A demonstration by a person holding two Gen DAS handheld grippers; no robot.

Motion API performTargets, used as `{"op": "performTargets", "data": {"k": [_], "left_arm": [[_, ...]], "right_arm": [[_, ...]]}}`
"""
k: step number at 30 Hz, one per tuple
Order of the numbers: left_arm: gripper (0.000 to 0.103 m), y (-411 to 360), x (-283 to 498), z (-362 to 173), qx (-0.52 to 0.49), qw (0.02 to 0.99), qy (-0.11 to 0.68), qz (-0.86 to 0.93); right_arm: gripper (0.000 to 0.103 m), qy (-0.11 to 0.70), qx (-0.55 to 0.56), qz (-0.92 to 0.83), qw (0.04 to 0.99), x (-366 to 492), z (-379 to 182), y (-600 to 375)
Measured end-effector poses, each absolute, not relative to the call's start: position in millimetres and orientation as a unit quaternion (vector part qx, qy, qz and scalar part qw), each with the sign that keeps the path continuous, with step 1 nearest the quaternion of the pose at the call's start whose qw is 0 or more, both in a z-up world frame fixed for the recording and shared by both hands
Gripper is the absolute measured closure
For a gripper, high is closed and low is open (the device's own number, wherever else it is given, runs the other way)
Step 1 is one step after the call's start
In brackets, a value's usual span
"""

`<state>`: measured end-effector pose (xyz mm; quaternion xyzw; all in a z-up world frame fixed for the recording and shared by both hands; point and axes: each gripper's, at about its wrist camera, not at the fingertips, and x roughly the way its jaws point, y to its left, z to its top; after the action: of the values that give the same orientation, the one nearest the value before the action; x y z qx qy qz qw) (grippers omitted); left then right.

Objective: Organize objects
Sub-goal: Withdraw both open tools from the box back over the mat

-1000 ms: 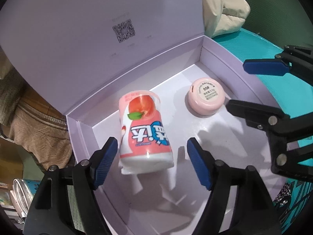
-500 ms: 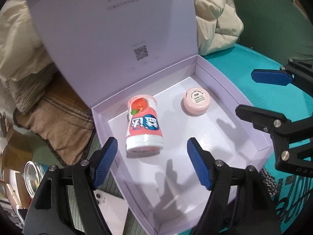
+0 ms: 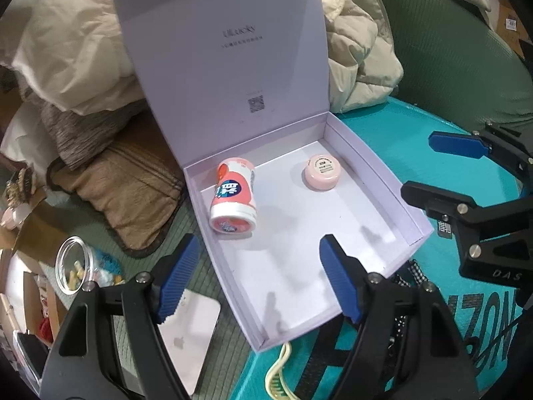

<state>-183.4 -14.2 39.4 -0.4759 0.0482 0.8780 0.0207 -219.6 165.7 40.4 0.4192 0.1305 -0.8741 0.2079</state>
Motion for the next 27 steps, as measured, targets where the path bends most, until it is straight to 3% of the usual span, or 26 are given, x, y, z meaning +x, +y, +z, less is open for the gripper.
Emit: {"op": "performTargets", "data": {"k": [27], "left_arm": [[0.029,-20,-112,44,-0.453,-0.006,0.043,0.891]], "right_arm": [[0.031,0.108,0.426,-0.877,0.191,-163,37,168]]}}
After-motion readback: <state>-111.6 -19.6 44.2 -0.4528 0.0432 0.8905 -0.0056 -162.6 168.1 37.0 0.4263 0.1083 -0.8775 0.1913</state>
